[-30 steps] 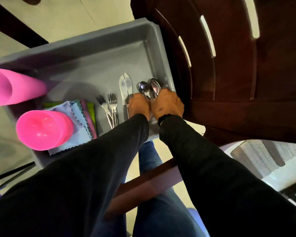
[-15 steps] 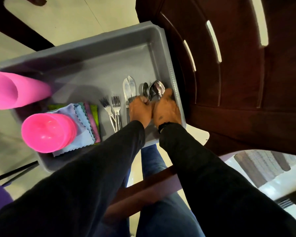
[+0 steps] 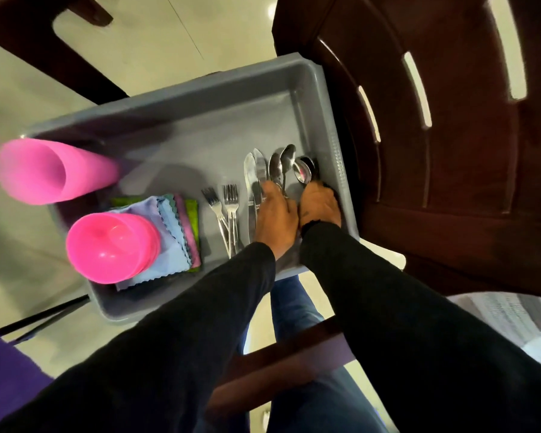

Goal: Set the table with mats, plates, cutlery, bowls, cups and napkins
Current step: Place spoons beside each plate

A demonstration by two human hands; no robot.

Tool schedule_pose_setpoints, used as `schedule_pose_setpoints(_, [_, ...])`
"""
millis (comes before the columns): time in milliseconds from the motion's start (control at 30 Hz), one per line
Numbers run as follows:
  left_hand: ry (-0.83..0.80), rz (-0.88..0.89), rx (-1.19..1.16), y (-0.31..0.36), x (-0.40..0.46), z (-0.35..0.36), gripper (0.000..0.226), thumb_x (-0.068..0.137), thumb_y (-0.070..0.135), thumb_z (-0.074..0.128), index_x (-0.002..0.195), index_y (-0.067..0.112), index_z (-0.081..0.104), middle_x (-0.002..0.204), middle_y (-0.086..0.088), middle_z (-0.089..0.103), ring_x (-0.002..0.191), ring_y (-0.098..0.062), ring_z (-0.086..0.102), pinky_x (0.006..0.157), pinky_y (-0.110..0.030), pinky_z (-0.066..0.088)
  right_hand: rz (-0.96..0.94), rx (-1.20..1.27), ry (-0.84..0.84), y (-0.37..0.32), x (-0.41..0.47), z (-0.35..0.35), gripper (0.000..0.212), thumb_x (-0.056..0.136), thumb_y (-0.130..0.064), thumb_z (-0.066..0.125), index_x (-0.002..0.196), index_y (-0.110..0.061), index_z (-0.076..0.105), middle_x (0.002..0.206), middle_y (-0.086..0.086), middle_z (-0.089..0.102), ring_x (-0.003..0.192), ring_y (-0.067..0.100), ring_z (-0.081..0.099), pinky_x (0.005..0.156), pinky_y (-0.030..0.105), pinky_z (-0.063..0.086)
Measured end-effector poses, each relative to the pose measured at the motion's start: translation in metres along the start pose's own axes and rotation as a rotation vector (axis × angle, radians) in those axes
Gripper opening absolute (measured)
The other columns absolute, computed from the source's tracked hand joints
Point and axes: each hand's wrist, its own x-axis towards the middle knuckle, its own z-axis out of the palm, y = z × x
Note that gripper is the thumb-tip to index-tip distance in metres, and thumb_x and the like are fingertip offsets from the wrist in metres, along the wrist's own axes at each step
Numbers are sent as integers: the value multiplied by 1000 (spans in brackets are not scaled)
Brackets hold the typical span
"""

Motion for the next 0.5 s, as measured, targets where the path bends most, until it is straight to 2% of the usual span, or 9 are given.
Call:
schedule_pose_setpoints(133, [23,32,7,-1,-1,-11,13,101,2,39,108,6,29,70,1,44,55,-12,42,47,-21,33,-51,58,33,-7,-8,-2,27,102,-17,42,121,-6,59,119,16,64,106,33,63,86,41,52])
schedule_pose_setpoints(233, [83,65,-41,11,-8,-26,8,101,3,38,108,5,34,73,1,46,58,-12,43,51,-25,34,-82,229,72,-14,-22,-13,24,101,-21,44,111,-10,63,106,9,67,97,28,65,82,38,54])
schedule_pose_setpoints(300, [103,72,-84,20,-13,-38,14,103,10,37,114,5,43,79,2,53,62,-15,49,55,-29,37,-117,360,128,-22,-34,-26,23,101,-21,45,104,-10,64,100,9,67,92,26,63,79,36,51])
schedule_pose_setpoints(367, [116,70,-179,31,-24,-54,15,104,20,37,112,13,47,86,-1,58,66,-19,55,58,-33,46,-177,486,201,-31,-51,-42,21,100,-21,48,91,-8,62,86,9,65,81,24,60,72,36,48])
schedule_pose_setpoints(433, [138,83,-293,46,-38,-72,10,104,24,39,102,18,46,74,-2,55,59,-20,52,55,-39,48,-233,656,201,-38,-72,-58,25,97,-19,53,79,-3,58,70,5,57,66,17,51,65,34,44])
schedule_pose_setpoints(500, [147,85,-455,60,-59,-95,12,105,19,41,93,17,44,64,-2,47,53,-18,47,51,-37,49,-305,790,159,-44,-99,-74,27,96,-19,56,76,-1,56,65,3,49,61,12,44,61,31,40])
